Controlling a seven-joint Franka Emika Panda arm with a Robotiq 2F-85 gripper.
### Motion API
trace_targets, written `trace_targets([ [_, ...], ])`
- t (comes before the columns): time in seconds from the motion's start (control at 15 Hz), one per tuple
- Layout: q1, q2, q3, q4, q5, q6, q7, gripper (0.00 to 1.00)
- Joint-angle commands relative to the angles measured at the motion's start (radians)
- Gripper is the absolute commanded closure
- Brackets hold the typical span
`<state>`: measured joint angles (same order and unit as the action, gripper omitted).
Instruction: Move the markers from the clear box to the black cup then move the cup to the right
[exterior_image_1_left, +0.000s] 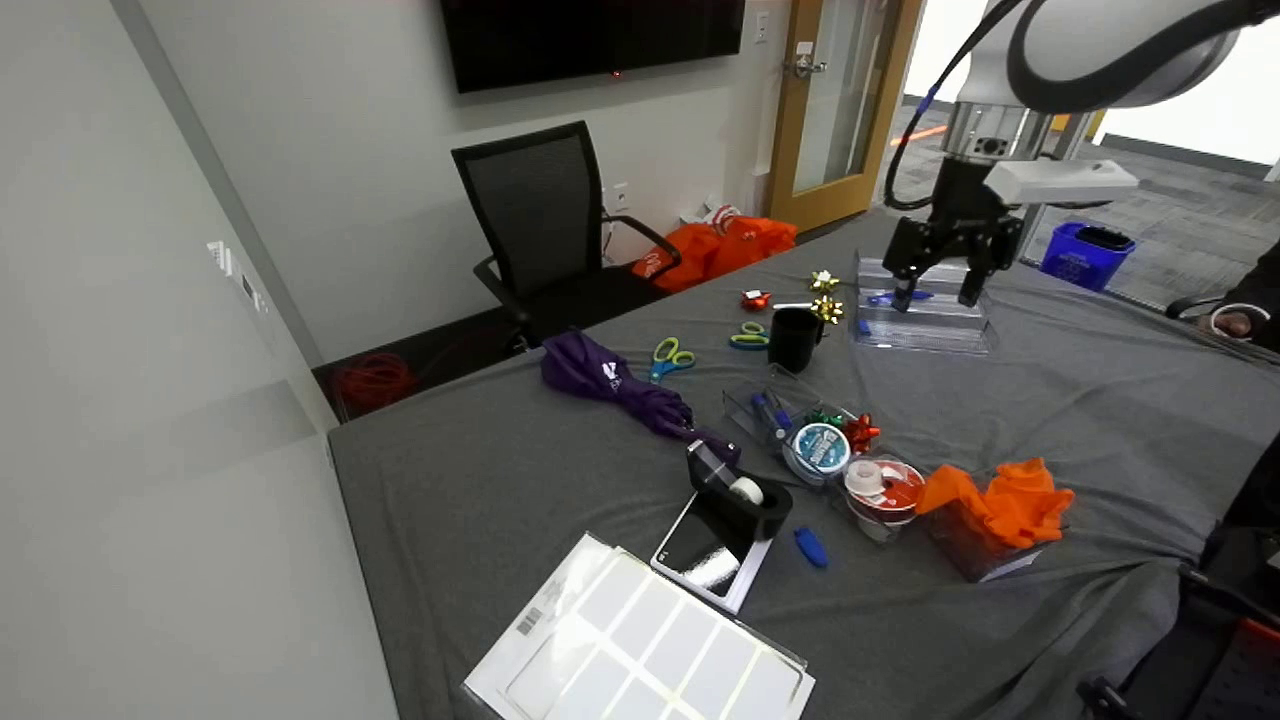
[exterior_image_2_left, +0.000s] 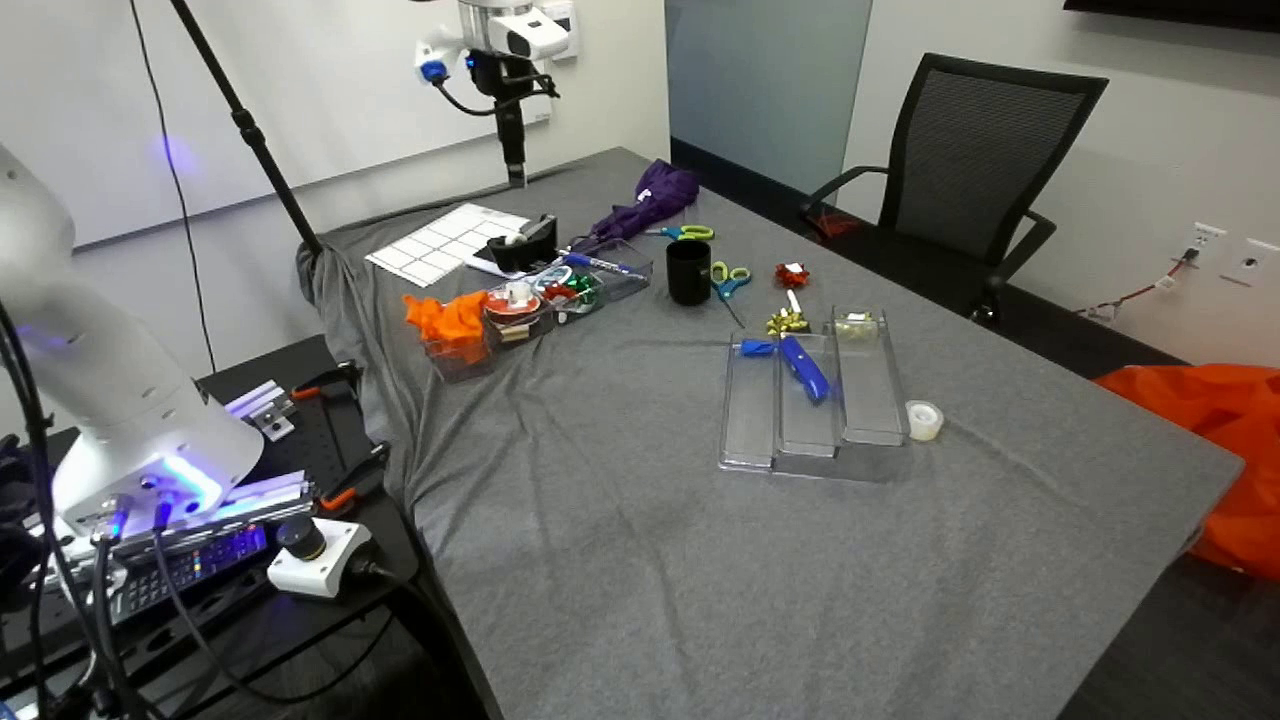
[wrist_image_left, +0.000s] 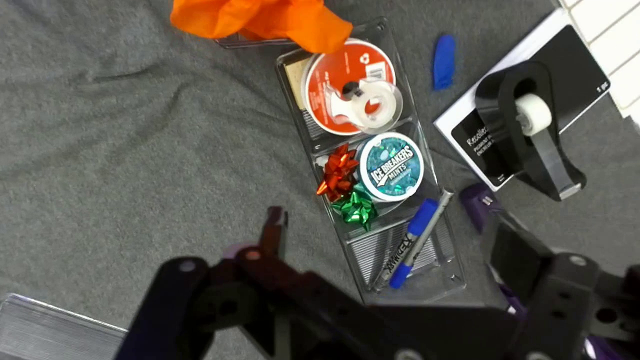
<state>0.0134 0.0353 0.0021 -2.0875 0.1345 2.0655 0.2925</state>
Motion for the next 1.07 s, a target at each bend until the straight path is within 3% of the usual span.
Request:
trace_targets([
  [0.0, 0.012, 0.167, 0.008, 0.134, 0.031, 0.037, 0.088, 0.00],
  [0.07, 0.016, 0.193, 0.006, 0.156, 0.036, 0.041, 0.112, 0.00],
  [0.13, 0.012, 0.126, -0.001, 0.092, 0.014, 0.031, 0.074, 0.00],
  [0.47, 0.022, 0.193, -0.001, 0.148, 0.016, 0.040, 0.108, 0.00],
  [1.0, 0.075, 0.512, 0.003, 0.431, 0.043, 0.063, 0.257, 0.00],
])
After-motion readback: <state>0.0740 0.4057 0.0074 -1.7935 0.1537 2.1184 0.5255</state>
